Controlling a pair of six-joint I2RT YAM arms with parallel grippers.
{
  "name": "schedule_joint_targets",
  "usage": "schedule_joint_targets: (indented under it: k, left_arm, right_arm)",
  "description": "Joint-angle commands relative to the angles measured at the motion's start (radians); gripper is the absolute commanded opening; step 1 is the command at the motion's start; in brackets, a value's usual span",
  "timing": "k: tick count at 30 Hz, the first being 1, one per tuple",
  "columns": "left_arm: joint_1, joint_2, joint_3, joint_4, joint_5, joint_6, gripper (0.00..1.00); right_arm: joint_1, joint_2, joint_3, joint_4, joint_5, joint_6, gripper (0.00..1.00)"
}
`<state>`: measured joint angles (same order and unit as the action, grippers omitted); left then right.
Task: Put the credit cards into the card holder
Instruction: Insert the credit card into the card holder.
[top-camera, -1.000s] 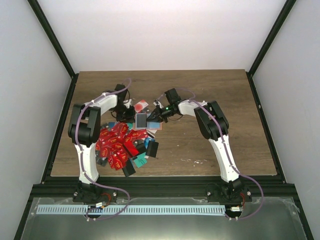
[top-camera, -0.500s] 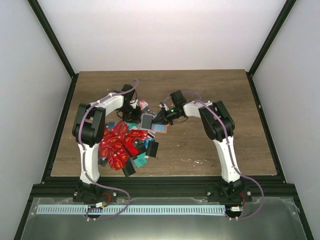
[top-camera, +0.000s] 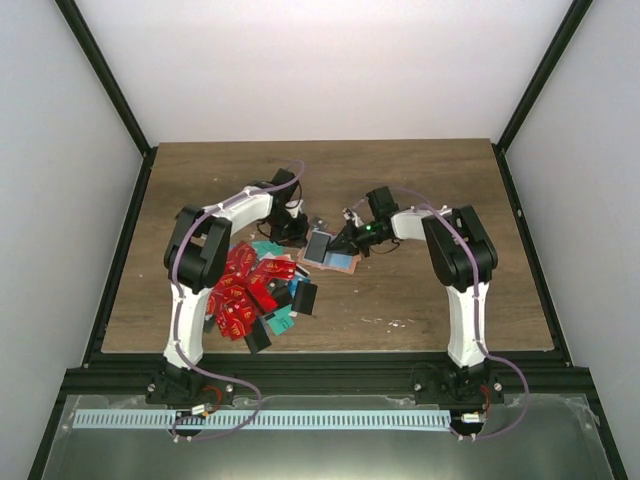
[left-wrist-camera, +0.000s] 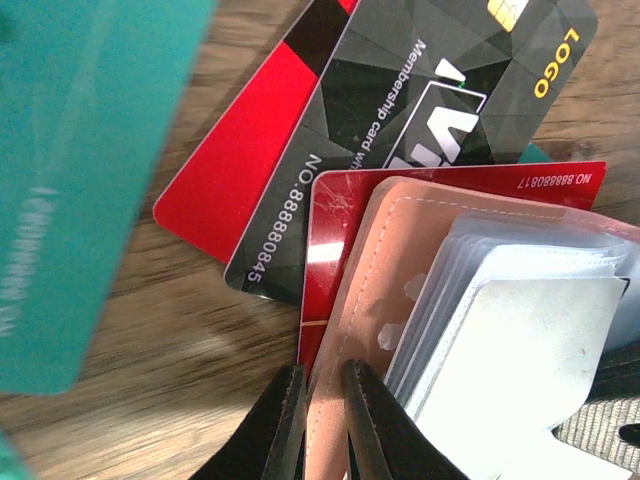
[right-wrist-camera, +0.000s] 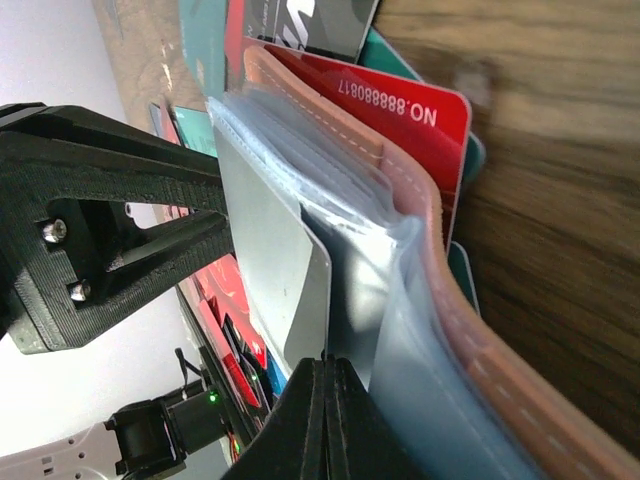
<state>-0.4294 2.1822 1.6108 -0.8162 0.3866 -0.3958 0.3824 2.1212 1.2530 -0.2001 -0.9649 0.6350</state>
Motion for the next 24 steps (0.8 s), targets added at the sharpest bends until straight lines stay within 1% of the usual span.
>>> schedule_joint_targets:
  k: [1, 6, 11, 15, 20, 24]
  left_arm:
    - [-0.083, 0.076, -0.005, 0.037, 0.093, -0.074, 0.14]
    - [-0.113, 0.056, -0.031, 0.039, 0.094, -0.133, 0.14]
    - [-0.116, 0.007, -0.099, 0.061, 0.108, -0.167, 0.14]
    - [-0.117, -0.015, -0.118, 0.074, 0.109, -0.162, 0.14]
    - [-0.114, -0.040, -0.105, 0.070, 0.082, -0.130, 0.16]
    - [-0.114, -0.066, -0.088, 0.052, 0.045, -0.097, 0.20]
  right_arm:
    - [-0.013, -0.061, -0.043, 0.039, -0.015, -0.036, 0.01]
    - [-0.038, -0.079, -0.071, 0.027, -0.012, -0.065, 0.01]
    - [-0.046, -0.084, -0.066, 0.015, -0.004, -0.083, 0.01]
    - [-0.046, -0.105, -0.065, 0.004, -0.006, -0.096, 0.01]
    - [-0.046, -0.133, -0.056, -0.060, 0.011, -0.133, 0.01]
    - [-0.045, -0.159, -0.062, -0.097, 0.024, -0.160, 0.01]
